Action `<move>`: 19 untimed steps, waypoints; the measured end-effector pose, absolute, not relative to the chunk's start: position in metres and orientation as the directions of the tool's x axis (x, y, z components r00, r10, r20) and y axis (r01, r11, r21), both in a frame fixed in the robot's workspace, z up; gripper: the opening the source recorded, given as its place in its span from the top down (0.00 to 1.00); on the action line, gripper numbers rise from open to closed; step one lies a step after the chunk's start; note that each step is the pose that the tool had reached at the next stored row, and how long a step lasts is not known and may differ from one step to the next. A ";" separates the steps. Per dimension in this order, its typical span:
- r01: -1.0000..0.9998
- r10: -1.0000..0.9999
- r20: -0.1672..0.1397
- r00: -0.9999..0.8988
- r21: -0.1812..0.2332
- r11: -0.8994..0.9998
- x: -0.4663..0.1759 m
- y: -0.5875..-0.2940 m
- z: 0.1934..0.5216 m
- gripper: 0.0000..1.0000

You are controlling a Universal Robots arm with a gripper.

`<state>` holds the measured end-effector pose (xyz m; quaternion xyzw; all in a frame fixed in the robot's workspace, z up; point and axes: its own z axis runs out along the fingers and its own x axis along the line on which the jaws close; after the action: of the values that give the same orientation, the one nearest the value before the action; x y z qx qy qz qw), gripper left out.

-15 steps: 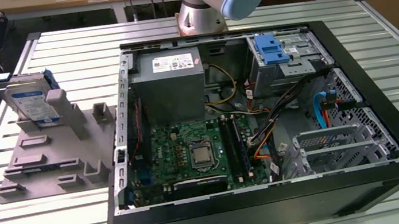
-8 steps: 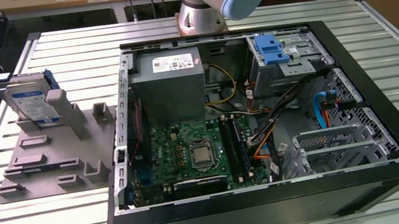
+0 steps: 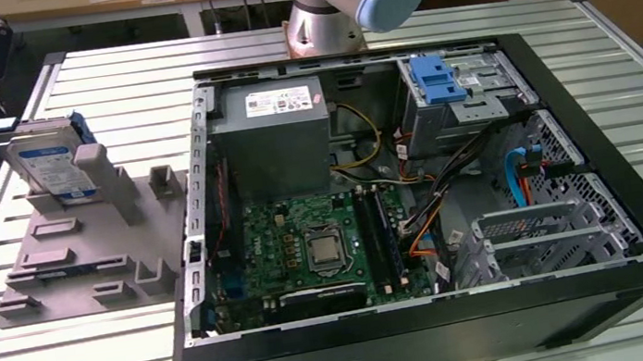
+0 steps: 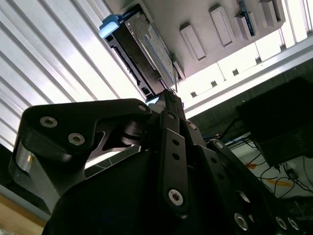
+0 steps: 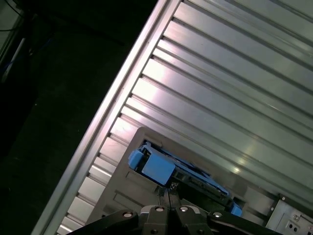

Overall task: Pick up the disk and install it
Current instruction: 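Pick up the disk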

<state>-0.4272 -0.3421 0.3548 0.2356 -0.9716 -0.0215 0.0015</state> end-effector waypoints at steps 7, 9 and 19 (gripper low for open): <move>-0.478 -0.478 -0.008 -0.878 0.042 0.877 -0.427 -0.342 0.355 0.89; -0.489 -0.489 -0.008 -0.872 0.042 0.871 -0.427 -0.342 0.355 0.89; -0.542 -0.542 -0.010 -0.840 0.041 0.840 -0.427 -0.342 0.355 0.89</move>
<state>-0.4273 -0.3421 0.3547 0.2825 -0.9590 -0.0210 0.0008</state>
